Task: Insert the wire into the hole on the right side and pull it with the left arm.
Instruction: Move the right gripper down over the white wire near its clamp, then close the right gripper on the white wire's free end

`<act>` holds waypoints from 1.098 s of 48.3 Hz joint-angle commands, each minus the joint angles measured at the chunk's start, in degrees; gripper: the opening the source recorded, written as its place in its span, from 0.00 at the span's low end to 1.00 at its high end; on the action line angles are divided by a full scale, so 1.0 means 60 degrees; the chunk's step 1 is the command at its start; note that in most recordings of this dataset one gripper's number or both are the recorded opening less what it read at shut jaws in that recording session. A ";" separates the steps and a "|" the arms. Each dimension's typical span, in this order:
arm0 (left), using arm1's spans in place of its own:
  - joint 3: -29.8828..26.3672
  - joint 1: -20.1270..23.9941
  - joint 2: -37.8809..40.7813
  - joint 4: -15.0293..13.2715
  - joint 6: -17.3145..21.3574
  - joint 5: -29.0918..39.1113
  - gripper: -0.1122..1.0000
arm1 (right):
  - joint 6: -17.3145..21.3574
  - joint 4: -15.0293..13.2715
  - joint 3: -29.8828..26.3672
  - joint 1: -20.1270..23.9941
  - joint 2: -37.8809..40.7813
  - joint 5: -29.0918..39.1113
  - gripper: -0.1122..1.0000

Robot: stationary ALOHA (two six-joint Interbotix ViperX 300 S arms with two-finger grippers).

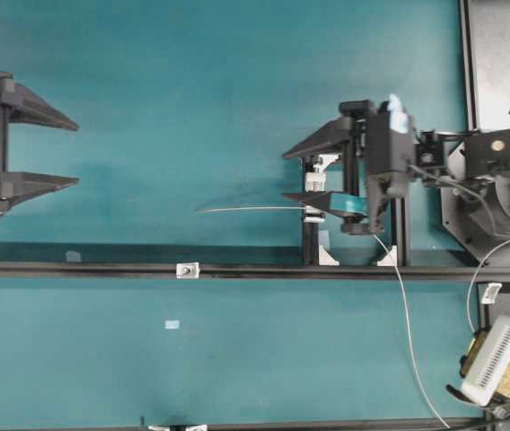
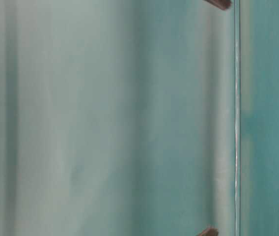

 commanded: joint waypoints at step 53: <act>-0.0659 0.0029 0.1479 -0.0015 0.0205 -0.0835 0.78 | 0.0015 -0.0015 -0.2021 0.0146 0.3662 0.0029 0.78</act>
